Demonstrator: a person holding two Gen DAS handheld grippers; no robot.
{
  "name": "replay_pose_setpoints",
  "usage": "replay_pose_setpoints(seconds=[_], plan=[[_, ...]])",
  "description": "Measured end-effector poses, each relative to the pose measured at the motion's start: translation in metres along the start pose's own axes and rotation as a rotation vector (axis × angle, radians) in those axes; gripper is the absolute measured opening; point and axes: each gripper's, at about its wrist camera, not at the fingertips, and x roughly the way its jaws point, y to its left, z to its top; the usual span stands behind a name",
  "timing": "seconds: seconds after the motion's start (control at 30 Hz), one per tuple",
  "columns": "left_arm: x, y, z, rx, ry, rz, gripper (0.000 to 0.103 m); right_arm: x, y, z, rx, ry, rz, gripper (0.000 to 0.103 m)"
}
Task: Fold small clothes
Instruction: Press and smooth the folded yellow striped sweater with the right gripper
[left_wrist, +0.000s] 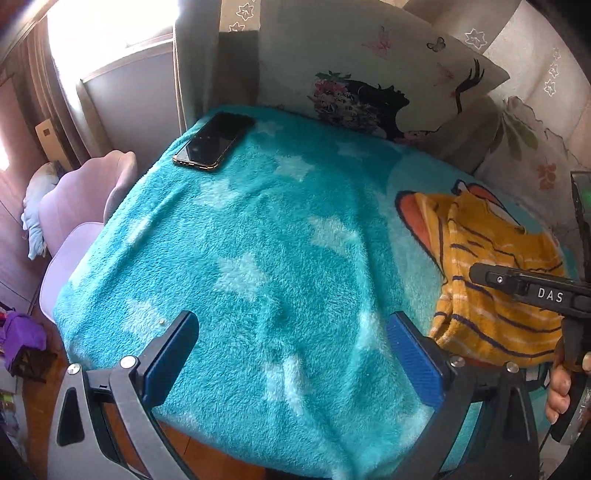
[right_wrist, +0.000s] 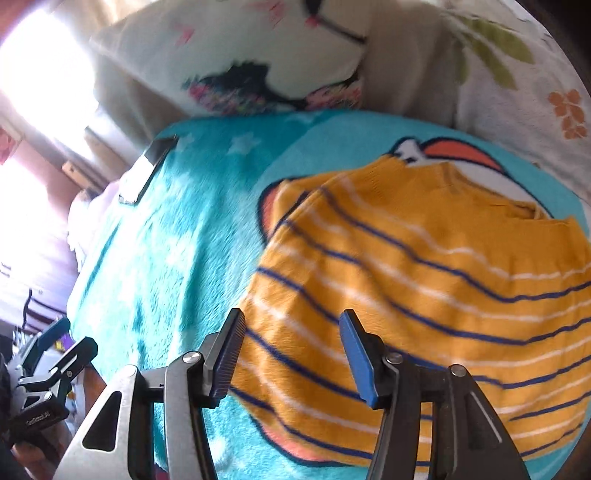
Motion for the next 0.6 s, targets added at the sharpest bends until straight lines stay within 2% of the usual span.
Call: replay_pose_setpoints(seconds=[0.07,0.23,0.43,0.6], plan=[[0.003,0.001,-0.003,0.013,0.016,0.032,0.101,0.011,0.01,0.001,-0.004,0.016,-0.018,0.061],[0.012,0.009,-0.013,0.013,0.073,0.064,0.101,0.037,0.026,0.01,-0.017,0.035,-0.144,0.066],[0.017,0.024,-0.018,-0.013,0.097,0.081,0.101,0.057,0.036,0.014,-0.047,0.066,-0.264,0.067],[0.017,0.027,-0.016,-0.012,0.093,0.08,0.101,0.064,0.042,0.009,-0.081,0.055,-0.346,0.063]])
